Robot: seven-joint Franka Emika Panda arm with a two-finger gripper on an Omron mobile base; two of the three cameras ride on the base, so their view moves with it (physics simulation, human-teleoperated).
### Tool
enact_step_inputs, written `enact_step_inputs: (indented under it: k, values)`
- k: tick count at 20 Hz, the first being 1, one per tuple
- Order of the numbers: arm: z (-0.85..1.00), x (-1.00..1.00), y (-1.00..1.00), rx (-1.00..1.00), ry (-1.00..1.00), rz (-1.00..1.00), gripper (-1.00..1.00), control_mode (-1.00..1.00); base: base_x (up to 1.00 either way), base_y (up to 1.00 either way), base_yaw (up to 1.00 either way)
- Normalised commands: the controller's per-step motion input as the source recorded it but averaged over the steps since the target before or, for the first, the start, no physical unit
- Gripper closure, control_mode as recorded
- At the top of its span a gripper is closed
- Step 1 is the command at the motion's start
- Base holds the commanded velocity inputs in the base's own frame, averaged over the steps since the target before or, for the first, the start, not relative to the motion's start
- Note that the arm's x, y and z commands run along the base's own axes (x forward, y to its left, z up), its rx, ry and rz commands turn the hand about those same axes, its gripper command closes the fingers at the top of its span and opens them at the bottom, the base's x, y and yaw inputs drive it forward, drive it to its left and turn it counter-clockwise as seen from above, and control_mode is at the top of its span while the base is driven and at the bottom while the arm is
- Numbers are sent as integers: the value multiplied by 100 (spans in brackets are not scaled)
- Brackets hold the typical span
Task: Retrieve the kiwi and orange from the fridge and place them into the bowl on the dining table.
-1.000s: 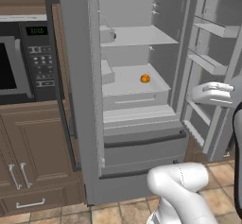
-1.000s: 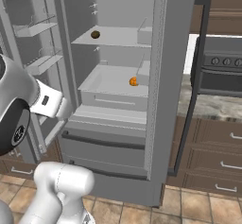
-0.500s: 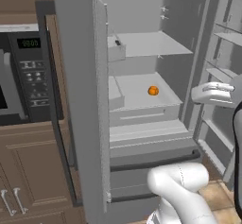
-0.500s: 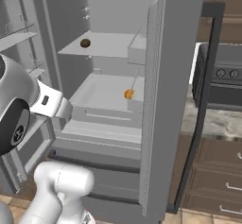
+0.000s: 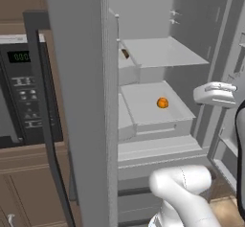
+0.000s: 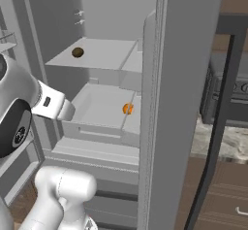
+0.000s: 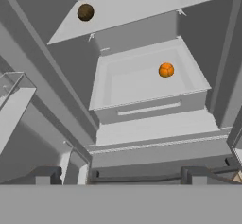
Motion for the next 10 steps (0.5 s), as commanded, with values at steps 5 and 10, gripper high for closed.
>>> enact_step_inputs:
  k: [5, 10]
  values:
    - [0, 0, 0, 0, 0, 0, -100, 100, 36, 0, 0]
    - [0, 6, 5, 0, 0, 0, -100, -100, 13, 1, 0]
